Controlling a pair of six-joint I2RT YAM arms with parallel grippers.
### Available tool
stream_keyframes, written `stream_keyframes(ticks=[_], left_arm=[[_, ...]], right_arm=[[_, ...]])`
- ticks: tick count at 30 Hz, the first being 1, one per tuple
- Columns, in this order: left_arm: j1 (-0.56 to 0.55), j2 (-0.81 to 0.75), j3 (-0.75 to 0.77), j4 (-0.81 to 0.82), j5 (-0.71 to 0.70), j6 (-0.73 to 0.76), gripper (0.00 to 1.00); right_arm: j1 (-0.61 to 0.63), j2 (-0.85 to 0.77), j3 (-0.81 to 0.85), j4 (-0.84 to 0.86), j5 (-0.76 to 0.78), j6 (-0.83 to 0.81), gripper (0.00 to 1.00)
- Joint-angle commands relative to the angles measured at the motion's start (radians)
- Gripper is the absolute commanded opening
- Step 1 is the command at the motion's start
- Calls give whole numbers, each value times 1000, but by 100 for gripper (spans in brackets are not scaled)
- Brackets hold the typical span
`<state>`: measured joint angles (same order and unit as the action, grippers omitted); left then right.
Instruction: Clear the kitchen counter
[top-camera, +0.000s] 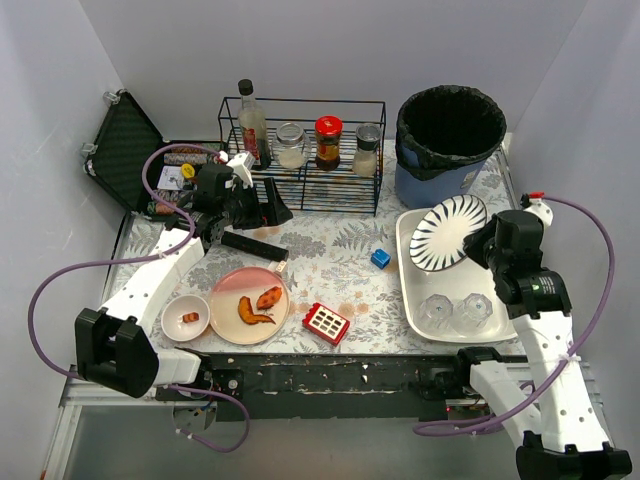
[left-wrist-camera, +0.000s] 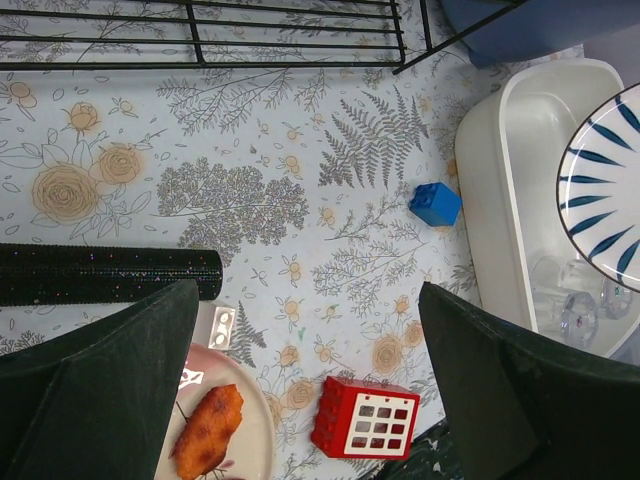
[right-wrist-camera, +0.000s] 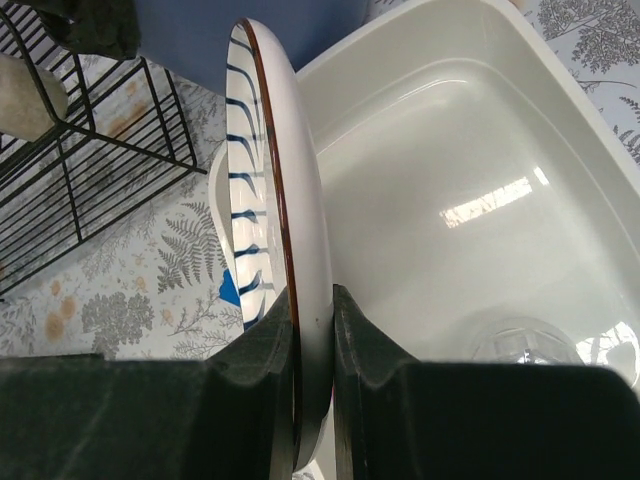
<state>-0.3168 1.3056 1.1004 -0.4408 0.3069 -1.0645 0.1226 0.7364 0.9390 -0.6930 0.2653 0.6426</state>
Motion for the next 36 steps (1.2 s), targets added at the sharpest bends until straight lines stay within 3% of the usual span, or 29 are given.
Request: stream_keyframes(ticks=[1, 8, 20, 36], left_arm=[[-4, 3, 7, 4, 23, -2, 93], [-2, 3, 3, 1, 21, 1, 93], [-1, -3, -10, -6, 17, 3, 93], [-2, -3, -8, -9, 9, 3, 93]], right_arm=[[-11, -8, 9, 158, 12, 72, 1], [-67, 40, -20, 145, -55, 104, 1], [-281, 67, -155, 211, -310, 120, 1], [-340, 116, -224, 302, -354, 71, 1]])
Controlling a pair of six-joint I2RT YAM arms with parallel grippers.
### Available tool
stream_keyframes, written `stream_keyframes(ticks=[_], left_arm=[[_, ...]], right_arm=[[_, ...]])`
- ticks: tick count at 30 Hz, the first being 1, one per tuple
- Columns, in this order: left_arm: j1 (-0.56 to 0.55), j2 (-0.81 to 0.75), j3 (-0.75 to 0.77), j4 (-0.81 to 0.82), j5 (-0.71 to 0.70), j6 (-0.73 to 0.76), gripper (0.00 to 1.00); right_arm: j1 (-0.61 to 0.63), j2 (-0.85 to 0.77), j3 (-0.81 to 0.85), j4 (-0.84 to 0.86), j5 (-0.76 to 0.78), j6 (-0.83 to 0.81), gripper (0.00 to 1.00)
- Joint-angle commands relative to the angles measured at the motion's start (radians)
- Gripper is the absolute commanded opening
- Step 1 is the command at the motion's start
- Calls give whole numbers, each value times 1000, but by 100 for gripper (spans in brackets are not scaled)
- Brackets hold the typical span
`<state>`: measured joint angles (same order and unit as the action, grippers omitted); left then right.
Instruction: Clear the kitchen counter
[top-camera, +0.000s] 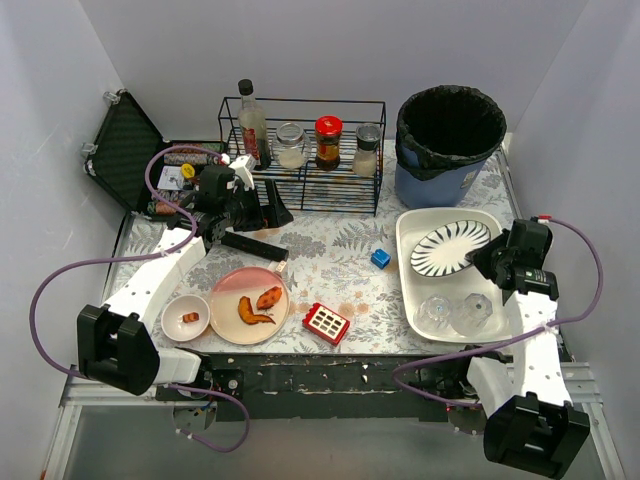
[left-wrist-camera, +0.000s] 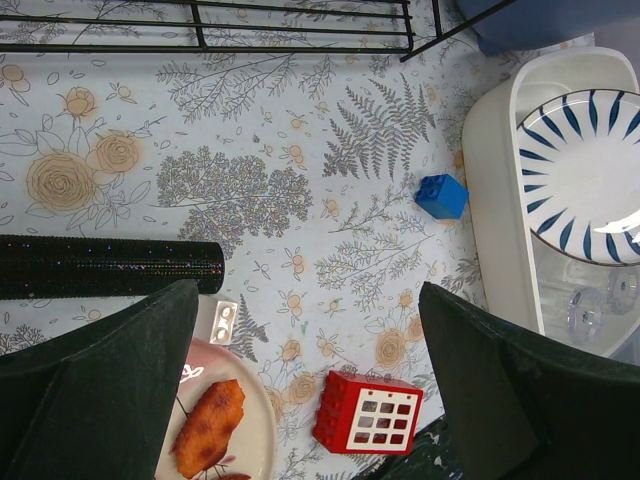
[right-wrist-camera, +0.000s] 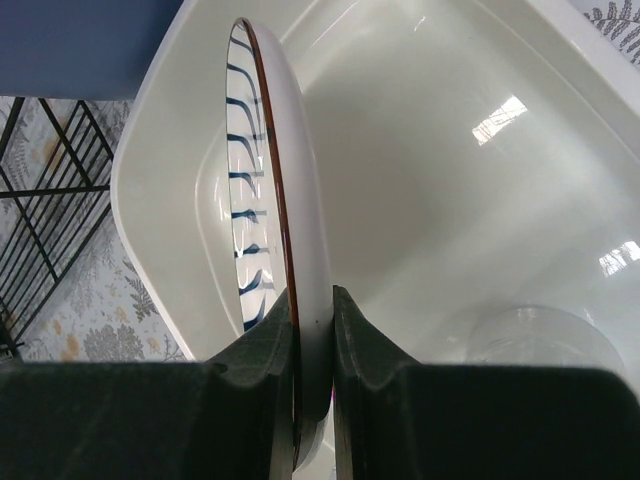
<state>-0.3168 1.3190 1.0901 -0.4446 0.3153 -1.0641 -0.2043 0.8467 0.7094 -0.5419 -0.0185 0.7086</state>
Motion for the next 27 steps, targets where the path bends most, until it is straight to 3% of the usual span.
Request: stream_keyframes(ticks=[1, 27], left_arm=[[-1, -15, 1, -5, 1, 4, 93], [-2, 6, 10, 4, 19, 0, 93]], right_arm=[[-15, 11, 4, 152, -80, 3, 1], [-76, 104, -93, 209, -202, -112, 1]])
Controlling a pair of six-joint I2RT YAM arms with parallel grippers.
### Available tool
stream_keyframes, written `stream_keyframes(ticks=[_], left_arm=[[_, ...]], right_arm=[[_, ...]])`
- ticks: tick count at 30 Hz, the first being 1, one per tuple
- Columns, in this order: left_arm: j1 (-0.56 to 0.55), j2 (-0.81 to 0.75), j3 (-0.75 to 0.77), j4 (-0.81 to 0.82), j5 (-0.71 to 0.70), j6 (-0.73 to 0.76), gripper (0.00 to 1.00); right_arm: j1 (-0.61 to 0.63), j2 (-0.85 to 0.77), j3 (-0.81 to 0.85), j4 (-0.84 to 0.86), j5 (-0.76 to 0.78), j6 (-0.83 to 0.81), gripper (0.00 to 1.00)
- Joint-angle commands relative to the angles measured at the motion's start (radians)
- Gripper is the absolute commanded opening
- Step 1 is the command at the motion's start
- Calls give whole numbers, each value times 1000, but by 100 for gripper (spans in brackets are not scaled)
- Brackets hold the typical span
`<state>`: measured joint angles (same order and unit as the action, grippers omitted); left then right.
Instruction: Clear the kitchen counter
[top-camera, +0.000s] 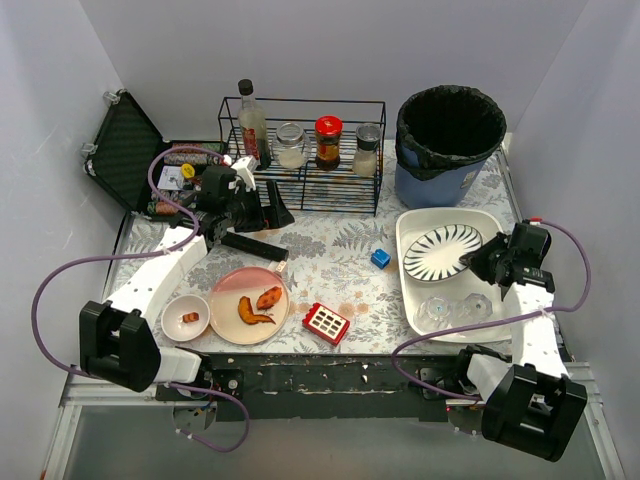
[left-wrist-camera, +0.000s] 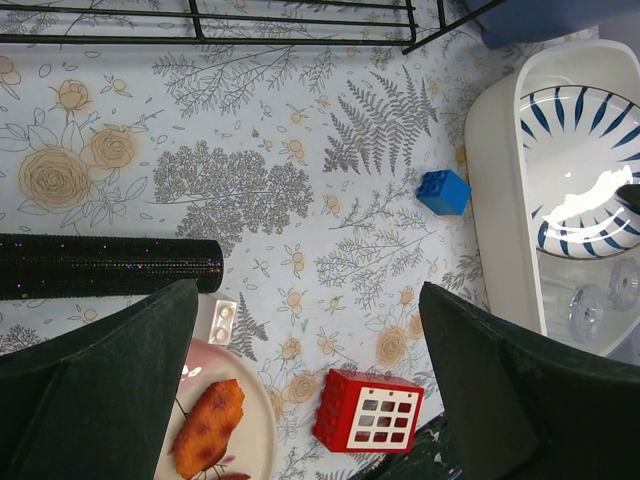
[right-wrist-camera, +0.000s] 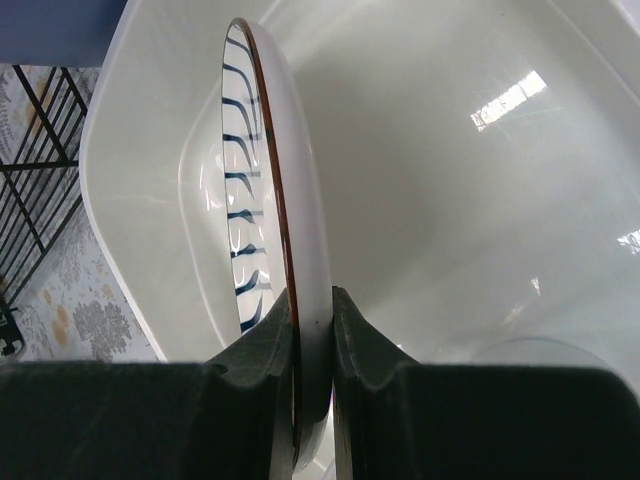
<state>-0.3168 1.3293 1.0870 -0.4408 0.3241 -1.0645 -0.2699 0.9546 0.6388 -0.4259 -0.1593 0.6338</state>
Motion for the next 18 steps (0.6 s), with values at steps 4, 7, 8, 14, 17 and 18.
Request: stream_keyframes(ticks=[4, 7, 8, 14, 17, 18], left_arm=[[-4, -13, 2, 1, 3, -2, 93], [-2, -16, -10, 2, 9, -3, 93], [-2, -21, -15, 7, 4, -6, 93], [-2, -12, -33, 31, 24, -25, 93], [-2, -12, -27, 31, 27, -25, 93], [-4, -13, -27, 31, 26, -25, 93]], right_arm=[[-18, 7, -48, 110, -86, -52, 1], [-31, 9, -70, 133, -112, -60, 1], [-32, 12, -74, 142, -120, -62, 1], [-46, 35, -93, 153, -132, -86, 1], [-52, 45, -113, 167, -143, -94, 3], [-55, 52, -119, 170, -147, -100, 4]])
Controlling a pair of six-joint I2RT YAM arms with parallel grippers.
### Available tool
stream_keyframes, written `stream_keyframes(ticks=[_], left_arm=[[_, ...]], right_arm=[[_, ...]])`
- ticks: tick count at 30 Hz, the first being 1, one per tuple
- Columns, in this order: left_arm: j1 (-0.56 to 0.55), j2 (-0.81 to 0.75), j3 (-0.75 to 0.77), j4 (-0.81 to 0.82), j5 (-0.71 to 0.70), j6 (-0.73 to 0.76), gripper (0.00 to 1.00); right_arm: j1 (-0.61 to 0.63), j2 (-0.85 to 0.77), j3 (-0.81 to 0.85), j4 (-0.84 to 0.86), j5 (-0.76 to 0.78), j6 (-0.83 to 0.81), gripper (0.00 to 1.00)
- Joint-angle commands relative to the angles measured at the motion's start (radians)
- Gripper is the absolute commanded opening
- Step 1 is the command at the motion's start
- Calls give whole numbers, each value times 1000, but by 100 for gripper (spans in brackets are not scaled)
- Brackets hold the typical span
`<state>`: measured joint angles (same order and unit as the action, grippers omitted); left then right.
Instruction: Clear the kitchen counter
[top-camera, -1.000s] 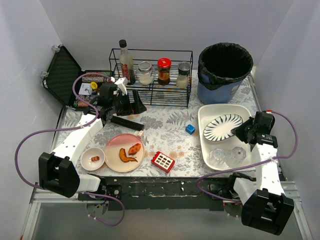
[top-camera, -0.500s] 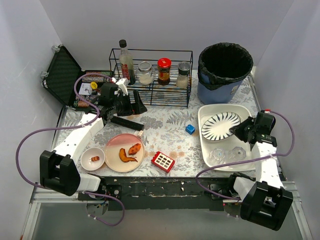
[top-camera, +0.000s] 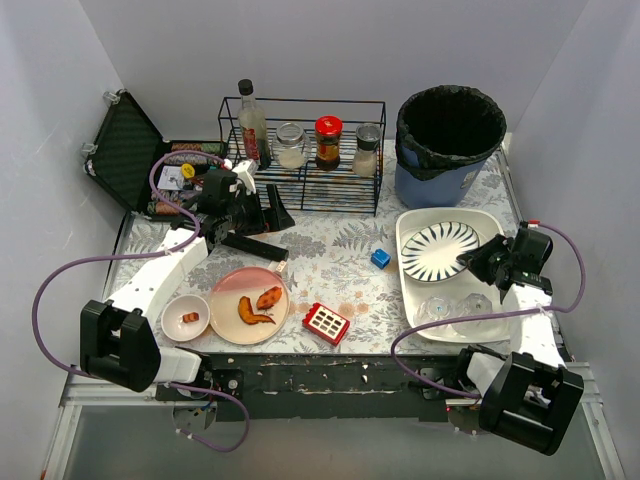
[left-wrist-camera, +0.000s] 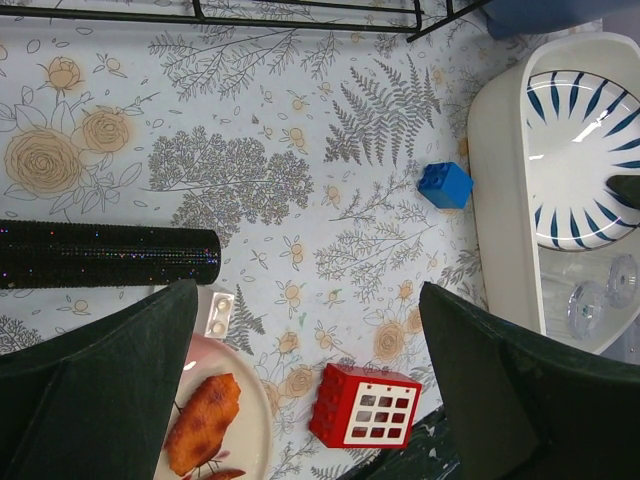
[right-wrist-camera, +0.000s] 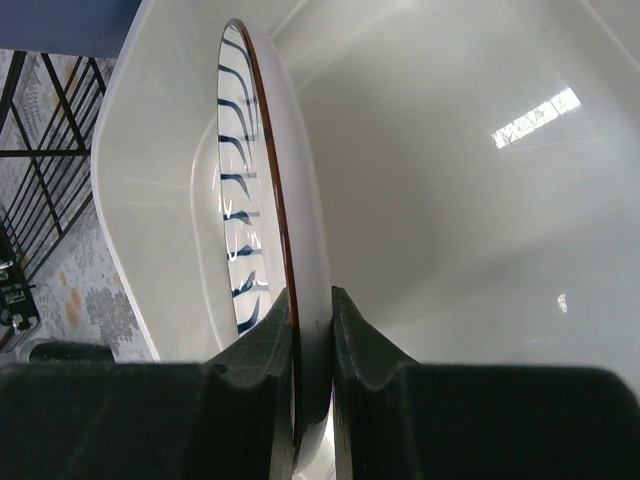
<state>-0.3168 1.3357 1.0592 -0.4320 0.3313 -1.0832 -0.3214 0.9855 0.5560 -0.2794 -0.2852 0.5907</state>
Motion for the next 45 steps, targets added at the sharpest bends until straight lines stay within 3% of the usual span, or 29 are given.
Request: stream_keyframes(ticks=[1, 11, 22, 27, 45], left_arm=[[-4, -23, 1, 22, 15, -6, 93], [-4, -44, -27, 26, 17, -14, 93], [-2, -58, -51, 53, 35, -38, 93], [-4, -69, -65, 56, 34, -37, 93], [-1, -41, -44, 47, 31, -30, 94]], right_arm=[[-5, 24, -41, 25, -25, -58, 4], [-28, 65, -79, 68, -31, -77, 13], [-45, 82, -123, 114, -32, -72, 43], [-48, 96, -125, 118, -26, -72, 52], [-48, 166, 8, -79, 132, -138, 69]])
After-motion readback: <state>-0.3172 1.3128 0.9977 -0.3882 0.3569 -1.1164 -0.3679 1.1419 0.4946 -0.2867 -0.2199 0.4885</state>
